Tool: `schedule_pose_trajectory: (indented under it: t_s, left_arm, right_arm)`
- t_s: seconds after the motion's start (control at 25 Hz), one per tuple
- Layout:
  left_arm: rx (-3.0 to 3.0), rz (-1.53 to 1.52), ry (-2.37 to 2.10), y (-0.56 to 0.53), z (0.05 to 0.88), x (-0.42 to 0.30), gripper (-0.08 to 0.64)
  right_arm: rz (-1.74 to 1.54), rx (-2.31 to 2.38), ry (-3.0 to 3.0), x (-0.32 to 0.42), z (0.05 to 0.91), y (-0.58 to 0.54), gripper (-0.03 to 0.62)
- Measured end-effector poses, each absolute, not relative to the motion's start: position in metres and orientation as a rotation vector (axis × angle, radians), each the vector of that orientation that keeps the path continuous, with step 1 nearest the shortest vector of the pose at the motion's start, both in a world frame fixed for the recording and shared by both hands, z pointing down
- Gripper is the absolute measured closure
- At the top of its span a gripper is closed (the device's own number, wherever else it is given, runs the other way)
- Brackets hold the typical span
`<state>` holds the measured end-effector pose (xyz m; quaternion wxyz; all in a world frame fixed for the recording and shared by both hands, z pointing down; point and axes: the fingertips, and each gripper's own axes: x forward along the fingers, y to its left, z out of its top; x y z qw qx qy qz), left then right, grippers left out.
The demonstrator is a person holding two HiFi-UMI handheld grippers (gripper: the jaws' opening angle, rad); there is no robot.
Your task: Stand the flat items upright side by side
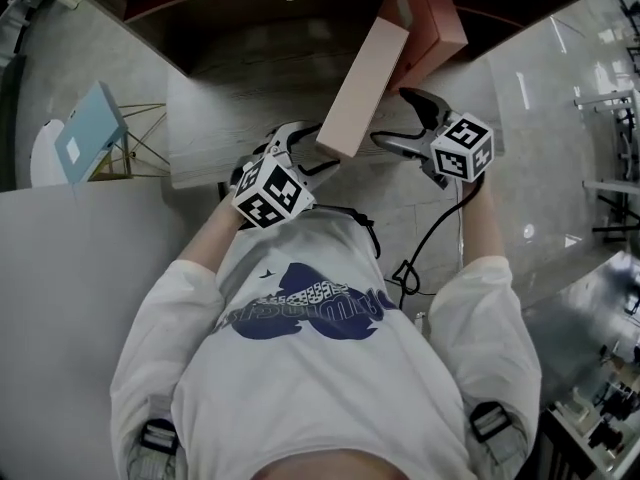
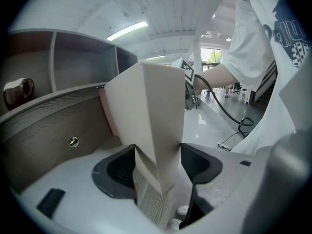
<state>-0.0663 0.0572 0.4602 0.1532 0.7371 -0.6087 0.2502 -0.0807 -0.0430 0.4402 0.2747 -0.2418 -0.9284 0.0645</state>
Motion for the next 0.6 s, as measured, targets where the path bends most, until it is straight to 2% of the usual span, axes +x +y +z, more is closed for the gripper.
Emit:
schedule_pose_trajectory:
  t_s: [0.24, 0.6]
  left_arm:
    - [2.134, 0.68, -1.757, 0.048, 0.462, -0.065, 0.259]
    - [2.188, 0.602, -1.721, 0.035, 0.46, -0.068, 0.259]
  right_arm:
    - [0.13, -0.466, -2.458, -0.037, 0.486, -0.002, 0.127]
    - [0.124, -0.033, -2.463, -0.061, 0.524, 0.027, 0.129]
